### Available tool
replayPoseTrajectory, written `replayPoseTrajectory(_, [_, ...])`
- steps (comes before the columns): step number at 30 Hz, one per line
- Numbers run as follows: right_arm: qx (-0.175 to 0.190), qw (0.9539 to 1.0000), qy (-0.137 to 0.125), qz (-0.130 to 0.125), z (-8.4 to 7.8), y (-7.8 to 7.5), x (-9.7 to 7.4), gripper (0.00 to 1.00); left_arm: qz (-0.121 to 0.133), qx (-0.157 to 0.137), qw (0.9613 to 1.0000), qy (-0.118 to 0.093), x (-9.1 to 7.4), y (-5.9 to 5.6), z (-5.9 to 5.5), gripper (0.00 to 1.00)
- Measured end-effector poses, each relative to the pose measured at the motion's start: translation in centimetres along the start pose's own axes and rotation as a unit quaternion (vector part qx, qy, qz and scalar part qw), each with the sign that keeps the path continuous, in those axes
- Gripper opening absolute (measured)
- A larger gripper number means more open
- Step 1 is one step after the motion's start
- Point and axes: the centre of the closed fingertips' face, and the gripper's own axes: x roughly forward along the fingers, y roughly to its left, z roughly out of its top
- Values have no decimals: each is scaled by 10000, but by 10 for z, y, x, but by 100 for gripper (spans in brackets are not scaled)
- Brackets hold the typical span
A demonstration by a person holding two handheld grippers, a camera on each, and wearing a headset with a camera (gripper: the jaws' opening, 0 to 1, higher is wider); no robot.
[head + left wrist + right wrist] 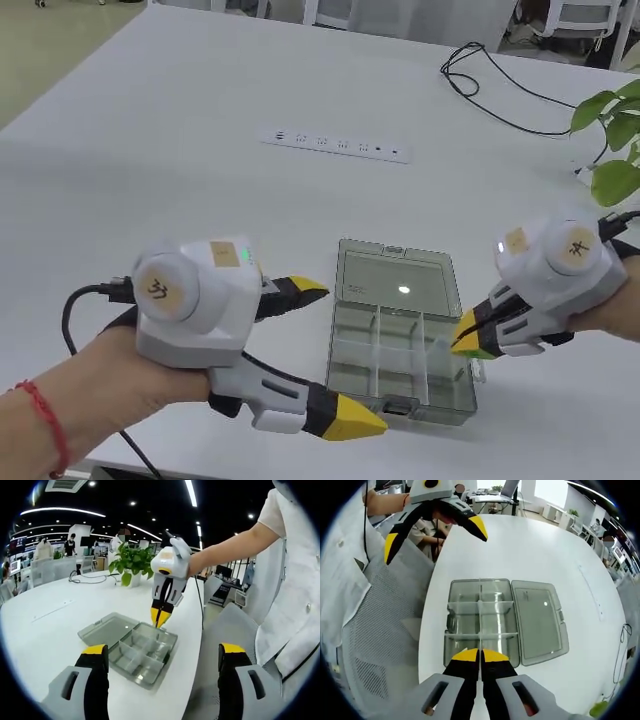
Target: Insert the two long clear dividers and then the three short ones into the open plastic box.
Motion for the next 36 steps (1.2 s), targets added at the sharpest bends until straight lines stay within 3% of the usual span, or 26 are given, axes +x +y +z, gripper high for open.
replayPoseTrajectory(21, [4, 10000, 37, 10, -8, 0, 17, 3, 9, -24, 10000, 30, -3, -1, -2, 93])
replayPoseTrajectory(36, [-224, 9992, 327, 17, -15, 0, 29, 3, 21, -36, 10000, 80, -5, 2, -5, 94])
